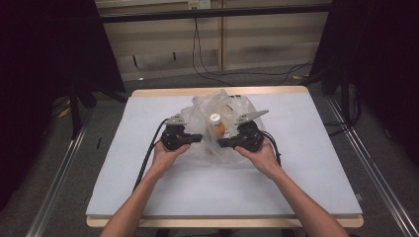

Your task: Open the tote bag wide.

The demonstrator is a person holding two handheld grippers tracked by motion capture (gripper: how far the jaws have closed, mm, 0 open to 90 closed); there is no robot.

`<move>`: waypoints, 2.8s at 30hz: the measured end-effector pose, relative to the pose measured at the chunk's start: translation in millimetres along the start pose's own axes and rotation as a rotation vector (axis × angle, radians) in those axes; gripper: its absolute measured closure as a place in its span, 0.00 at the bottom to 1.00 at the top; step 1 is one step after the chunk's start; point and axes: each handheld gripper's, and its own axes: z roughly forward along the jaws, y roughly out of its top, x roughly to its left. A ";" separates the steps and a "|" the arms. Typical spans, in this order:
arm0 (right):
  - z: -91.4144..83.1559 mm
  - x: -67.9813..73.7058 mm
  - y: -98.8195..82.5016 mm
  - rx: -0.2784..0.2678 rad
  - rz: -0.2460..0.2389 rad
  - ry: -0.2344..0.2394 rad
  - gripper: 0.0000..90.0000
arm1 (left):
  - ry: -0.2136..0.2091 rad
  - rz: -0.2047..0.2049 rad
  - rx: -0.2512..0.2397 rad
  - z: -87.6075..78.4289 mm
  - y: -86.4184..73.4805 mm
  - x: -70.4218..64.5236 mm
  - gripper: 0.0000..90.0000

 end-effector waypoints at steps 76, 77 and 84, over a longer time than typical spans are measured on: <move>-68.1 -35.4 43.1 -0.261 0.032 -0.147 1.00 | 0.042 0.086 -0.153 -45.6 76.1 -26.7 1.00; -67.8 -36.0 48.0 -0.258 0.026 -0.145 1.00 | 0.038 0.084 -0.146 -44.5 75.7 -25.6 1.00; -44.5 -51.5 54.2 -0.167 0.041 -0.168 1.00 | 0.037 0.079 -0.067 -29.5 65.0 -17.4 1.00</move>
